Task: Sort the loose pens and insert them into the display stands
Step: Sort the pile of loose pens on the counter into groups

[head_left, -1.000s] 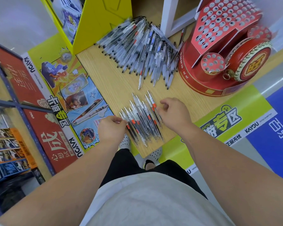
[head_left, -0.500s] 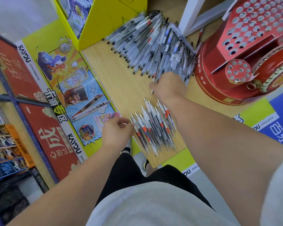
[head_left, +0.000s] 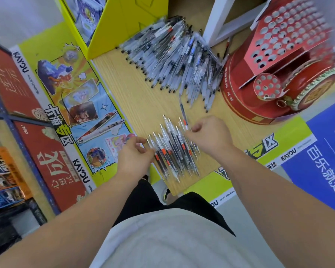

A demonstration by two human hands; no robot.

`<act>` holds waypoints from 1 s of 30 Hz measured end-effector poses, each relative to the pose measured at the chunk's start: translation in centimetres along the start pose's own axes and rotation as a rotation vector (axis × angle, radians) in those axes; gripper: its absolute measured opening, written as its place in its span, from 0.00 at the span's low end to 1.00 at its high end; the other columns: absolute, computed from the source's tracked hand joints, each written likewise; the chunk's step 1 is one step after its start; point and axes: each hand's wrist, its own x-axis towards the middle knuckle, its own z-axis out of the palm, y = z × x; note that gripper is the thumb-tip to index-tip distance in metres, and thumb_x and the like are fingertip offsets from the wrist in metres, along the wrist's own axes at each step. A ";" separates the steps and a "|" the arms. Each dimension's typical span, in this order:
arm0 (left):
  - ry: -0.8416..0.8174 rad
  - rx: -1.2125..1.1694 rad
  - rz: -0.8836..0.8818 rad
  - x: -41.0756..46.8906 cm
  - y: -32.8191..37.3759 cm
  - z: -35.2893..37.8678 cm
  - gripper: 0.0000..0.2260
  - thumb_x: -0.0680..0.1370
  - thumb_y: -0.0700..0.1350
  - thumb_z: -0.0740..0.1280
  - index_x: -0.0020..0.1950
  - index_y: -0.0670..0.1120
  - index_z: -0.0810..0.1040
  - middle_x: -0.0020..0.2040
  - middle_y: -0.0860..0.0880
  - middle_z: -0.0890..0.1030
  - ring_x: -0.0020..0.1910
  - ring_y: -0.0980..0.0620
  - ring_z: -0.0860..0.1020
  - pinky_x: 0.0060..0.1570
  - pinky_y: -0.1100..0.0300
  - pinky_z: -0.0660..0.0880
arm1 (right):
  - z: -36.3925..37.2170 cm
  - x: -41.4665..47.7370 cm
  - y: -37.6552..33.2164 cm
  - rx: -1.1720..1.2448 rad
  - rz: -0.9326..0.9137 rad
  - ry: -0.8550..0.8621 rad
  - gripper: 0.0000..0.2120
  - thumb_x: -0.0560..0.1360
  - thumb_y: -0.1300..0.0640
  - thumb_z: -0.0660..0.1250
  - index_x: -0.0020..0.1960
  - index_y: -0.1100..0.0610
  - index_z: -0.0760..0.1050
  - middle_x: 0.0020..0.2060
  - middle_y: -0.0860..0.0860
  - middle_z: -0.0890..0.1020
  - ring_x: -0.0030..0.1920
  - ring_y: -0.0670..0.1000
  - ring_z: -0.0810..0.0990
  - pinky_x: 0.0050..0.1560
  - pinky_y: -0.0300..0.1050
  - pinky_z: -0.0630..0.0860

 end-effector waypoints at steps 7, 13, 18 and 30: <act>0.010 0.070 0.010 -0.9 0.1 0.5 0.13 0.76 0.45 0.73 0.58 0.51 0.73 0.40 0.44 0.82 0.44 0.43 0.83 0.50 0.45 0.81 | 1.6 -2.5 2.2 -0.056 0.004 -0.070 0.09 0.73 0.45 0.72 0.44 0.51 0.84 0.34 0.47 0.83 0.36 0.50 0.81 0.35 0.41 0.75; -0.033 0.059 -0.049 -0.8 0.2 0.6 0.19 0.75 0.45 0.74 0.63 0.51 0.71 0.43 0.43 0.83 0.44 0.43 0.84 0.50 0.42 0.82 | 1.6 -1.7 2.4 0.069 -0.086 0.086 0.17 0.77 0.48 0.70 0.60 0.58 0.79 0.52 0.53 0.79 0.47 0.53 0.78 0.46 0.45 0.75; -0.044 0.036 -0.046 -0.5 0.0 0.9 0.20 0.77 0.42 0.73 0.66 0.50 0.70 0.39 0.43 0.84 0.41 0.44 0.85 0.50 0.42 0.82 | 2.3 -1.7 2.1 0.059 -0.162 0.011 0.09 0.79 0.50 0.67 0.53 0.56 0.79 0.44 0.50 0.71 0.39 0.50 0.73 0.35 0.41 0.64; -0.030 0.090 -0.037 -1.2 0.2 0.2 0.22 0.78 0.45 0.72 0.70 0.49 0.69 0.47 0.44 0.81 0.44 0.43 0.84 0.50 0.43 0.82 | 1.9 -2.6 3.3 0.123 -0.110 0.001 0.20 0.79 0.49 0.67 0.67 0.57 0.76 0.60 0.53 0.77 0.55 0.53 0.79 0.56 0.47 0.76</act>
